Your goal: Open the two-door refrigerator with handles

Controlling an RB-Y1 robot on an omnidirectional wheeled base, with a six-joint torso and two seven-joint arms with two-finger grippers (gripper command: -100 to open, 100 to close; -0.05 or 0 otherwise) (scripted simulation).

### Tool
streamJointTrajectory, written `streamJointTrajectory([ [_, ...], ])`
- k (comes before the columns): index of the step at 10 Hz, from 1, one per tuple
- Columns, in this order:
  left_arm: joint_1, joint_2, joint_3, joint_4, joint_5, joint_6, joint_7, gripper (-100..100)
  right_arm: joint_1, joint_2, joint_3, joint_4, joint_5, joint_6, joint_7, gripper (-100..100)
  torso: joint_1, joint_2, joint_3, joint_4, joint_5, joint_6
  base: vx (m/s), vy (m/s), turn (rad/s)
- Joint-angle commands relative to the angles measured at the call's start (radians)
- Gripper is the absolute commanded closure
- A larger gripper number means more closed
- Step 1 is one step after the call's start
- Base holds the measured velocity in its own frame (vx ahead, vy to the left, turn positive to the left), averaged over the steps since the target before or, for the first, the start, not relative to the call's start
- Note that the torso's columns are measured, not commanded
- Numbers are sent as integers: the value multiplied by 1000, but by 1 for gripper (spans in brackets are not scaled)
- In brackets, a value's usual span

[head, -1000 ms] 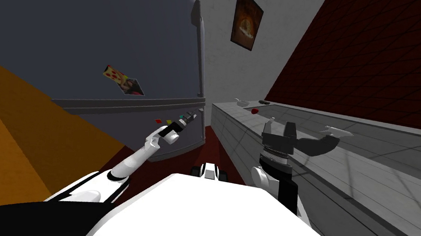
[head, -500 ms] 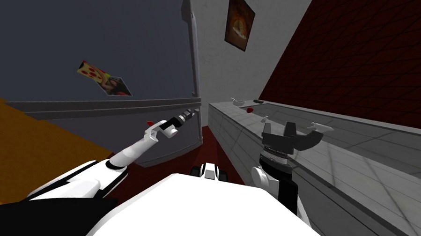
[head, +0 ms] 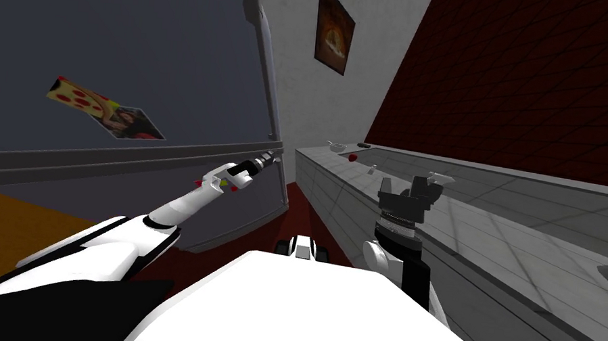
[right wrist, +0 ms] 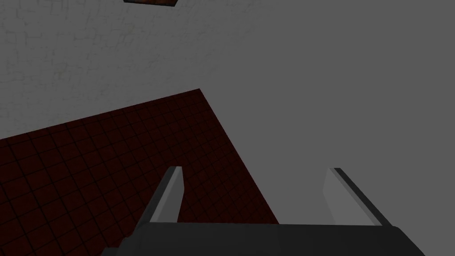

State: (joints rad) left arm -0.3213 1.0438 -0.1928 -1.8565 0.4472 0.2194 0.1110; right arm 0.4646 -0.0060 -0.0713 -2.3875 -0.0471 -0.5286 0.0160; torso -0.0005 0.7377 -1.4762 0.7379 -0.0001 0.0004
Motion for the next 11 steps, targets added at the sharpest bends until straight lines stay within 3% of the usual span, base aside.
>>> streamJointTrajectory([
  [1,-45,63,-4,37,21,46,11,-100,0,0,0,0,0,0,0,0,1,1,0,0,0,-1,18,-17,-75],
  [4,-126,155,-15,101,54,118,27,-100,0,0,0,0,0,0,0,0,0,0,0,0,0,0,29,-25,-154],
  [7,-186,224,-24,146,78,170,39,-100,0,0,0,0,0,0,0,0,1,1,1,0,0,-1,25,-18,-121],
  [10,-221,265,-29,171,93,201,46,-100,0,0,0,0,0,0,0,0,1,1,1,0,0,0,16,-9,-68],
  [11,-212,258,-25,162,89,198,46,-100,0,0,0,0,0,0,0,0,1,1,0,0,0,-1,6,-2,-6],
])
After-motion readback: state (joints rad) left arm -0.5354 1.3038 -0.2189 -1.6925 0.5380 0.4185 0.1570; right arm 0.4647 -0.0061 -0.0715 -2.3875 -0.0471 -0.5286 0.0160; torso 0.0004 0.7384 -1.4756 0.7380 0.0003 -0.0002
